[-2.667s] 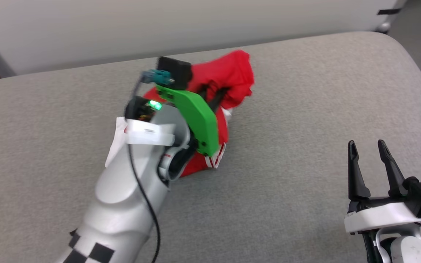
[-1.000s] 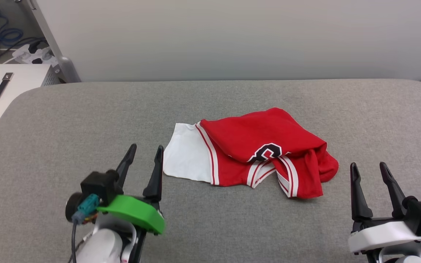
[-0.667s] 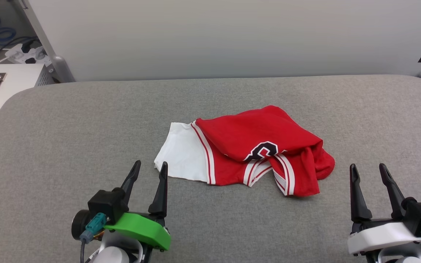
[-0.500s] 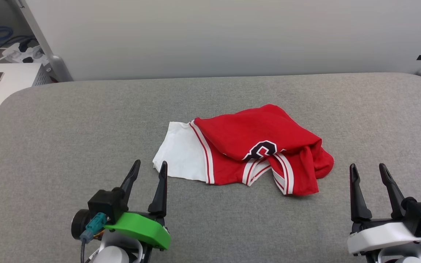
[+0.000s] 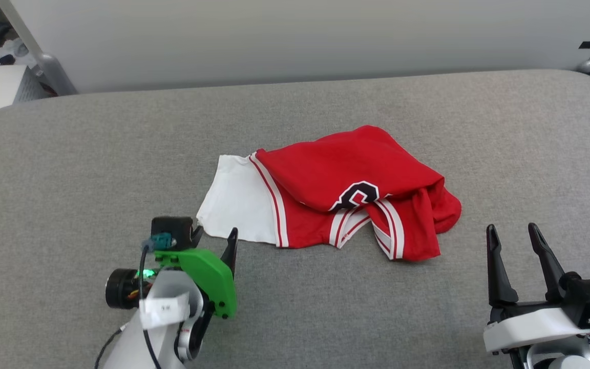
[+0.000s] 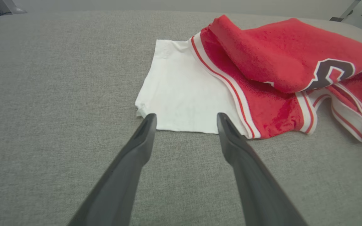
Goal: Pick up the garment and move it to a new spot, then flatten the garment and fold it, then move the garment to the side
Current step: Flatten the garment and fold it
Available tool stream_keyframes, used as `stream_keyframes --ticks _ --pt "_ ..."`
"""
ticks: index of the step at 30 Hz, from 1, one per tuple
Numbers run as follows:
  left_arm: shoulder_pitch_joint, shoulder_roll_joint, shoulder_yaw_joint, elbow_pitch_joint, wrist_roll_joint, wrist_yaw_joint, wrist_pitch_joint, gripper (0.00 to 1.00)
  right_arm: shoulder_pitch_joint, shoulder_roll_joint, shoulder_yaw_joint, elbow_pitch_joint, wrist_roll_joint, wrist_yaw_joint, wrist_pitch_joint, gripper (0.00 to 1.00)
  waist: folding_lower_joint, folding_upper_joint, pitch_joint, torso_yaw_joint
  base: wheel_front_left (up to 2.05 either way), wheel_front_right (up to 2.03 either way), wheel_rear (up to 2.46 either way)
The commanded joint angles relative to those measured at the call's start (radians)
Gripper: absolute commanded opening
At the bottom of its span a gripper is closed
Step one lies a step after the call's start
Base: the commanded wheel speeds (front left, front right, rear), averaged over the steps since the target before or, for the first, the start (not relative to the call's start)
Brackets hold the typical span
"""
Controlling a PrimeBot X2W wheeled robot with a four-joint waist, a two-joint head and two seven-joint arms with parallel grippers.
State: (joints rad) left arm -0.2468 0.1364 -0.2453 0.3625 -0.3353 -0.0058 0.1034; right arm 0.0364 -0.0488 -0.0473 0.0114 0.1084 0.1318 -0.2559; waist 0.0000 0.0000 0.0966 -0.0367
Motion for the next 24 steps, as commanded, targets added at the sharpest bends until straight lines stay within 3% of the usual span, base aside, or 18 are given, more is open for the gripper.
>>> stream_keyframes --ticks 1,8,13,18,19,20,22,24 --pt "-0.065 0.019 -0.001 0.018 0.000 0.026 0.095 1.00 -0.024 -0.001 0.010 -0.005 -0.004 -0.001 -0.006 1.00 0.0000 0.0000 0.046 -0.019 0.00 0.00 0.00" --pt "-0.169 0.062 0.002 0.066 0.005 0.058 0.276 1.00 -0.057 -0.001 0.032 -0.010 0.002 -0.001 -0.006 1.00 0.0000 0.0000 0.109 -0.047 0.00 0.00 0.00" --pt "-0.207 0.082 0.008 0.117 0.017 0.081 0.295 1.00 -0.070 -0.001 0.038 -0.010 0.008 -0.001 -0.006 1.00 0.0000 0.0000 0.140 -0.059 0.00 0.00 0.00" --pt "-0.225 0.075 -0.003 0.186 -0.001 0.053 0.307 1.00 -0.082 -0.001 0.041 -0.009 0.011 -0.001 -0.006 1.00 0.0000 0.0000 0.159 -0.059 0.00 0.00 0.00" --pt "-0.225 0.073 -0.010 0.198 -0.004 0.044 0.314 0.84 -0.084 -0.001 0.042 -0.008 0.011 -0.001 -0.006 1.00 0.0000 0.0000 0.161 -0.059 0.00 0.00 0.00" --pt "-0.223 0.070 -0.016 0.209 -0.008 0.032 0.322 0.45 -0.086 -0.001 0.043 -0.007 0.012 -0.001 -0.006 1.00 0.0000 0.0000 0.161 -0.058 0.00 0.00 0.00" --pt "-0.203 0.062 -0.033 0.224 -0.024 0.000 0.325 0.00 -0.085 -0.001 0.038 0.001 0.016 -0.001 -0.006 1.00 0.0000 0.0000 0.145 -0.045 0.00 0.00 0.00" --pt "-0.186 0.060 -0.032 0.211 -0.032 -0.006 0.307 0.00 -0.080 -0.001 0.037 0.007 0.017 -0.001 -0.006 1.00 0.0000 0.0000 0.129 -0.035 0.00 0.00 0.00"
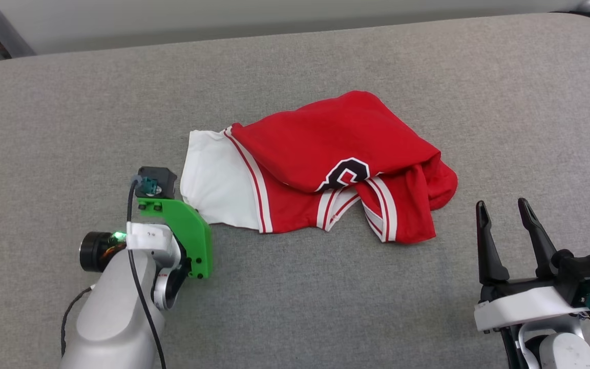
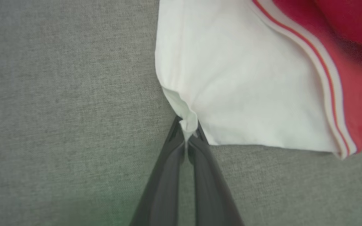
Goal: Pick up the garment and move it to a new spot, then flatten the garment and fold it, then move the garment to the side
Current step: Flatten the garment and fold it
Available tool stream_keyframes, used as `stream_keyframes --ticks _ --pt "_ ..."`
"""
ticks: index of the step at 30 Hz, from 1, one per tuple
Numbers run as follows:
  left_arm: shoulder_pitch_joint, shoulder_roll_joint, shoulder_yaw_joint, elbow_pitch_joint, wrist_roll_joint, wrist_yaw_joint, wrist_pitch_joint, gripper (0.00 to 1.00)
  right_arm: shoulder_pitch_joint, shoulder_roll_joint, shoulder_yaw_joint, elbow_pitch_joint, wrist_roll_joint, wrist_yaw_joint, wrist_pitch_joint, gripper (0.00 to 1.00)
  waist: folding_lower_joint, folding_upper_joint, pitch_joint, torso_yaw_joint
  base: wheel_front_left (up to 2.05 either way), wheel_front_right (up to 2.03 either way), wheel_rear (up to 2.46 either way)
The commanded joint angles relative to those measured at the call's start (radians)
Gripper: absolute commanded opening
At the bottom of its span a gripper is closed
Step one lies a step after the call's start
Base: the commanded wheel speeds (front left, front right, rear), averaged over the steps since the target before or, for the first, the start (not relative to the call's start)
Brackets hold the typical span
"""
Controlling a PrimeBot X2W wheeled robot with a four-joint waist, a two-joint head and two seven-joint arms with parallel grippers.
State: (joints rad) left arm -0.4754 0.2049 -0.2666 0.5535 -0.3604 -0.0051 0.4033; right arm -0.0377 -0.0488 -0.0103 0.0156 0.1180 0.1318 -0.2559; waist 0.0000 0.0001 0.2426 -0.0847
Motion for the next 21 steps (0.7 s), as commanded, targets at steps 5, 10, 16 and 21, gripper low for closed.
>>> stream_keyframes --ticks 5,10,16,21 --pt "0.114 -0.007 0.004 -0.063 -0.038 -0.008 -0.015 0.00 0.010 -0.001 -0.007 0.013 0.011 -0.001 -0.006 1.00 0.0000 -0.0001 -0.069 0.043 0.00 0.00 0.00" --pt "0.230 0.024 -0.007 -0.201 -0.056 -0.016 0.038 0.00 0.037 -0.001 -0.015 0.023 0.016 -0.001 -0.006 1.00 0.0000 -0.0001 -0.135 0.081 0.00 0.00 0.00" --pt "0.397 0.069 -0.035 -0.390 -0.097 -0.033 0.163 0.00 0.064 -0.001 -0.016 0.032 0.024 -0.001 -0.006 1.00 0.0000 -0.0001 -0.189 0.116 0.00 0.00 0.00" --pt "0.482 0.093 -0.055 -0.468 -0.120 -0.041 0.221 0.00 0.077 -0.001 -0.013 0.037 0.026 -0.001 -0.006 1.00 0.0000 -0.0001 -0.206 0.132 0.00 0.00 0.00"
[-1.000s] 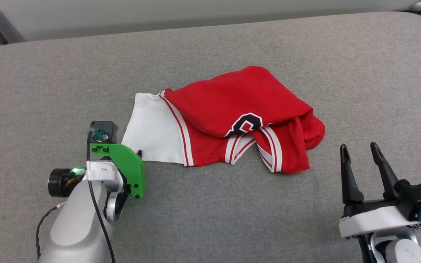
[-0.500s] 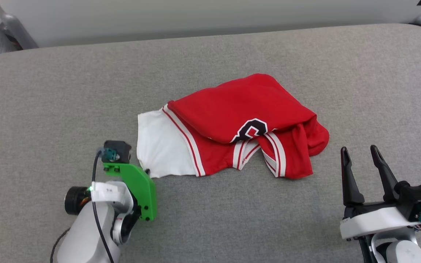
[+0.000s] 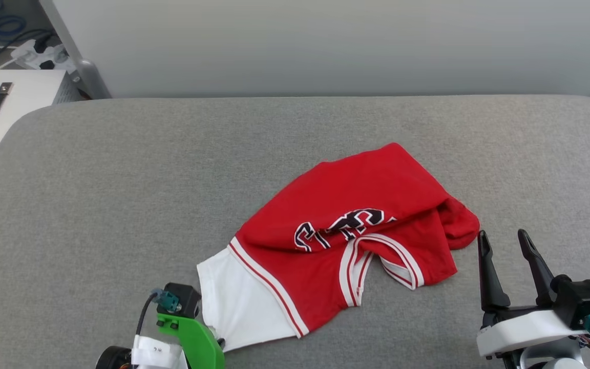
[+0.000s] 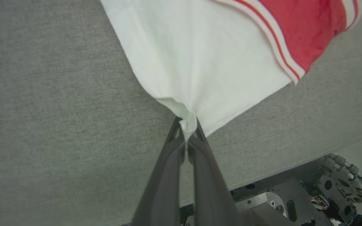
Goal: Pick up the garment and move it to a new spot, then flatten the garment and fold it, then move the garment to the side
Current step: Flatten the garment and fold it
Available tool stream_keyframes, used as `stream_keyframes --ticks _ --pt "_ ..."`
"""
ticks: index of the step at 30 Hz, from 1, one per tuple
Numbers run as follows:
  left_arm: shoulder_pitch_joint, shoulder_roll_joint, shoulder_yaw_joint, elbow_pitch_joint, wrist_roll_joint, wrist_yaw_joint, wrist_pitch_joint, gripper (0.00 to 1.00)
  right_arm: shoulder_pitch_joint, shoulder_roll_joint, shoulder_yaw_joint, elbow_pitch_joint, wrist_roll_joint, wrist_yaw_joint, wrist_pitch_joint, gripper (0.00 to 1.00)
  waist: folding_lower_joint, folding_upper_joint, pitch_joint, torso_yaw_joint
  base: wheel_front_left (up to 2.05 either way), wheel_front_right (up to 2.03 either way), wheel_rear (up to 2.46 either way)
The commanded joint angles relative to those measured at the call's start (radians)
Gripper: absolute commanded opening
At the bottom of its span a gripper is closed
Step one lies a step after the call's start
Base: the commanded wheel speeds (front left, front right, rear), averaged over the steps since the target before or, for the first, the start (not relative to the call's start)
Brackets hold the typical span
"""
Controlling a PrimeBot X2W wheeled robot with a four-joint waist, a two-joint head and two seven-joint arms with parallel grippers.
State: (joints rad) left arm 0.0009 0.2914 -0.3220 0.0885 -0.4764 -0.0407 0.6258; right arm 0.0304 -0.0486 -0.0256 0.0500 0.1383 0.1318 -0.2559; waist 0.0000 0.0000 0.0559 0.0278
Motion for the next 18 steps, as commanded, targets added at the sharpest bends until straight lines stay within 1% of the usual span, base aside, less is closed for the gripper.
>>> stream_keyframes --ticks 1,4,5,6,7,11,16,18 --pt "0.013 0.005 -0.004 -0.002 -0.007 -0.009 -0.005 0.00 0.010 -0.002 0.003 0.004 0.005 -0.001 -0.006 1.00 0.0000 0.0000 -0.021 0.021 0.00 0.00 0.00" --pt "0.011 0.007 -0.017 0.022 -0.003 -0.031 -0.049 0.00 0.012 -0.002 0.007 0.011 0.003 -0.001 -0.006 1.00 0.0000 0.0000 -0.025 0.021 0.00 0.00 0.00" --pt "0.007 0.012 -0.024 0.033 0.008 -0.035 -0.061 0.14 0.013 -0.002 0.008 0.013 0.003 -0.001 -0.006 1.00 0.0000 0.0000 -0.026 0.021 0.00 0.00 0.00" --pt "0.003 0.011 -0.027 0.044 0.016 -0.037 -0.083 0.94 0.014 -0.002 0.008 0.014 0.002 -0.001 -0.006 1.00 0.0000 0.0000 -0.027 0.021 0.00 0.00 0.00" --pt "-0.001 0.007 -0.026 0.053 0.020 -0.035 -0.101 1.00 0.015 -0.002 0.006 0.015 0.001 -0.001 -0.006 1.00 0.0000 0.0000 -0.028 0.021 0.00 0.00 0.00" --pt "-0.028 -0.012 -0.017 0.068 0.042 -0.026 -0.197 1.00 0.020 -0.002 -0.003 0.016 -0.006 -0.001 -0.006 1.00 0.0000 0.0000 -0.028 0.027 0.00 0.00 0.00" --pt "-0.070 -0.043 0.012 0.051 0.078 -0.001 -0.387 1.00 0.023 -0.002 -0.019 0.011 -0.021 -0.001 -0.006 1.00 0.0000 0.0000 -0.026 0.044 0.00 0.00 0.00" --pt "-0.090 -0.052 0.008 0.037 0.098 -0.011 -0.479 1.00 0.022 -0.002 -0.028 0.007 -0.028 -0.001 -0.006 1.00 0.0000 0.0000 -0.022 0.055 0.00 0.00 0.00"
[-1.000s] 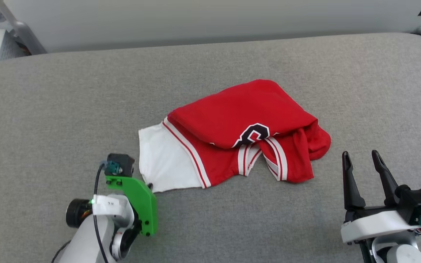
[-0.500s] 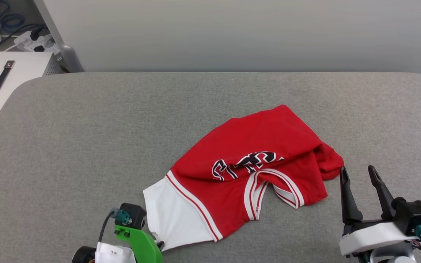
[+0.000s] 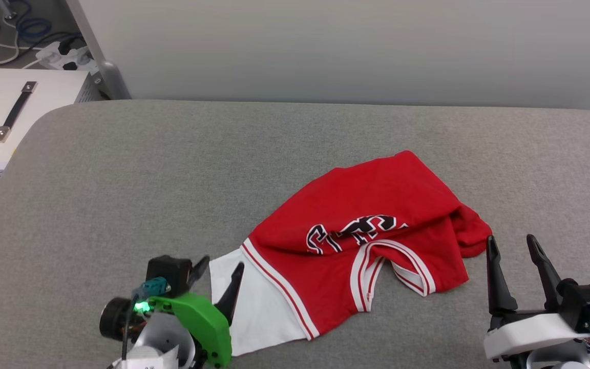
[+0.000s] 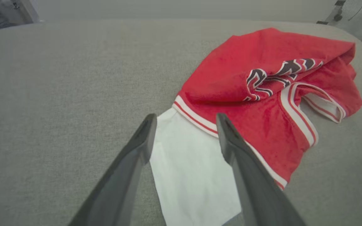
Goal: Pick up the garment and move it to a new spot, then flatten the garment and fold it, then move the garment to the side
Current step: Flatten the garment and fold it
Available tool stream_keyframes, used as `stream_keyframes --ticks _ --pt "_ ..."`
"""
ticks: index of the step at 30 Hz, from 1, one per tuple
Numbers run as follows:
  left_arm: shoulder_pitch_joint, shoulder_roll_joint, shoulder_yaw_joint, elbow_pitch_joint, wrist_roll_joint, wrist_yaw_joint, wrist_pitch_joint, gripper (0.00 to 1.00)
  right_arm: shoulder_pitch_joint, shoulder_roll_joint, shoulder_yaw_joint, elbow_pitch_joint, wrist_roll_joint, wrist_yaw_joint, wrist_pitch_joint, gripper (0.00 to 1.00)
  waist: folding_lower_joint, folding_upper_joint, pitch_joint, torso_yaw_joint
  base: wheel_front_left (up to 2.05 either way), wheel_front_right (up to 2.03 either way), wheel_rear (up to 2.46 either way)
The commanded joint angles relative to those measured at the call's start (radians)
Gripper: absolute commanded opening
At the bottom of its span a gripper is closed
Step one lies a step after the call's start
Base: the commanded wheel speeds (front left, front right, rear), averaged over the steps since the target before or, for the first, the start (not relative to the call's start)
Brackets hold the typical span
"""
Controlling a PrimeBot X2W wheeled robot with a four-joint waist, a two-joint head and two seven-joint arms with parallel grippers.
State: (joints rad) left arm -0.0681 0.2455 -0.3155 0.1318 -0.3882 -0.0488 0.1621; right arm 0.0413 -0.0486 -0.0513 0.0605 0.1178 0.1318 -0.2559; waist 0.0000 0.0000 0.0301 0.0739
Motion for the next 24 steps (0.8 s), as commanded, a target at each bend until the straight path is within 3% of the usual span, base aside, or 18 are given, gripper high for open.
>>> stream_keyframes --ticks 1,4,7,11,12,13,15,20,24 --pt "-0.029 -0.010 0.000 -0.011 0.018 -0.008 -0.058 1.00 0.009 -0.002 -0.005 -0.006 -0.016 -0.001 -0.006 1.00 0.0000 0.0000 0.007 0.014 0.00 0.00 0.00" --pt "-0.054 -0.016 -0.012 -0.012 0.059 -0.020 -0.204 1.00 -0.005 -0.002 -0.014 0.005 -0.025 -0.001 -0.003 1.00 0.0000 0.0000 0.017 0.036 0.00 0.00 0.00" --pt "-0.073 -0.028 -0.025 -0.002 0.082 -0.028 -0.316 1.00 -0.040 -0.045 0.015 0.012 -0.009 -0.001 0.084 1.00 0.0000 0.0000 0.032 0.059 0.00 0.00 0.00" --pt "-0.096 -0.047 -0.040 0.017 0.101 -0.033 -0.384 1.00 -0.115 -0.165 0.028 -0.009 0.061 -0.001 0.318 1.00 0.0000 0.0000 0.063 0.099 0.00 0.00 0.00" --pt "-0.102 -0.051 -0.043 0.022 0.106 -0.032 -0.394 1.00 -0.138 -0.199 0.030 -0.012 0.089 -0.001 0.400 1.00 0.0000 0.0000 0.073 0.110 0.00 0.00 0.00" --pt "-0.111 -0.060 -0.049 0.031 0.111 -0.035 -0.405 1.00 -0.177 -0.258 0.033 -0.015 0.131 -0.001 0.563 1.00 0.0000 0.0000 0.091 0.128 0.00 0.00 0.00" --pt "-0.120 -0.069 -0.055 0.041 0.117 -0.037 -0.413 1.00 -0.215 -0.306 0.018 -0.008 0.170 -0.001 0.724 1.00 0.0000 0.0000 0.109 0.146 0.00 0.00 0.00" --pt "-0.144 -0.092 -0.060 0.058 0.125 -0.042 -0.421 1.00 -0.292 -0.368 -0.020 0.014 0.247 -0.001 1.079 1.00 0.0000 0.0000 0.155 0.186 0.00 0.00 0.00" --pt "-0.164 -0.109 -0.061 0.058 0.132 -0.047 -0.423 1.00 -0.322 -0.385 -0.031 0.017 0.260 -0.001 1.222 1.00 0.0000 0.0000 0.190 0.212 0.00 0.00 0.00"
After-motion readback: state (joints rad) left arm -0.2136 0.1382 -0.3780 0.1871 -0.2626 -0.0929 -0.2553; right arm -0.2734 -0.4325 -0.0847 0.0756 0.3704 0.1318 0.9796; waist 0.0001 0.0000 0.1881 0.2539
